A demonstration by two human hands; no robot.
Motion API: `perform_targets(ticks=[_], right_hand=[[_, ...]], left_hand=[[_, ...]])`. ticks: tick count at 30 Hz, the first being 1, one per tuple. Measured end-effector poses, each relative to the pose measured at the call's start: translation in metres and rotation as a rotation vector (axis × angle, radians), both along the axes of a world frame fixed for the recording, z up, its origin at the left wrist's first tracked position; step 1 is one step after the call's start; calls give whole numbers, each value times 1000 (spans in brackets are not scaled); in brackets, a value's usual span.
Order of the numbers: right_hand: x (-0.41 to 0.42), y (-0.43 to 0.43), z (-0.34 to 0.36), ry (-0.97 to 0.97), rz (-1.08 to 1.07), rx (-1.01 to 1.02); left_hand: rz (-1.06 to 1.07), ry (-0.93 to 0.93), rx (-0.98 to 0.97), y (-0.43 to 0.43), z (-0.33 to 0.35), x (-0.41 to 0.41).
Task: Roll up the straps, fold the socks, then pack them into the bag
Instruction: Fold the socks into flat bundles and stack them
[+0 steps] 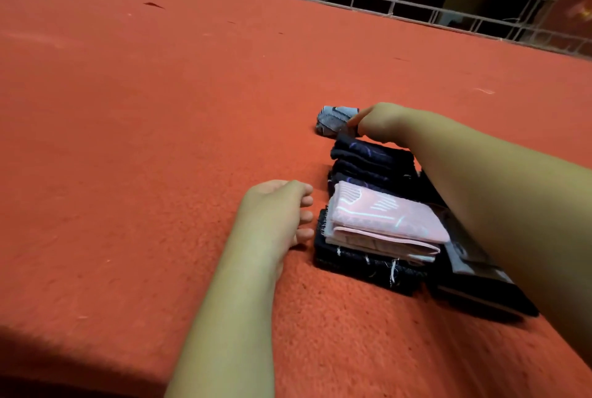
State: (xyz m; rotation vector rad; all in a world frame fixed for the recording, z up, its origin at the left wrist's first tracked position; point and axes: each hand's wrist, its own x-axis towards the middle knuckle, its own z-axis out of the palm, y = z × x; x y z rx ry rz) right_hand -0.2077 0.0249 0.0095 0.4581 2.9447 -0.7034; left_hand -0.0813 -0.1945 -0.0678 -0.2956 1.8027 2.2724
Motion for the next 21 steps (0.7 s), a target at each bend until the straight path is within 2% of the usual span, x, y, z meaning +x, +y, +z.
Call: perform_targets(ticks=[4, 9, 11, 14, 17, 21], right_hand=[[14, -11, 7, 88, -17, -24], [50, -20, 32, 296, 59, -232], [71, -23, 47, 419, 93, -306], [106, -22, 66, 564, 65, -394], [167, -23, 77, 643, 84, -489], [262, -18, 62, 572, 62, -761]], left_hand=[[15, 36, -14, 4, 5, 4], [171, 127, 34, 5, 18, 10], [280, 219, 22, 3, 23, 15], [408, 495, -180, 0, 29, 26], [290, 800, -316, 6, 42, 54], [7, 951, -356, 27, 55, 104]])
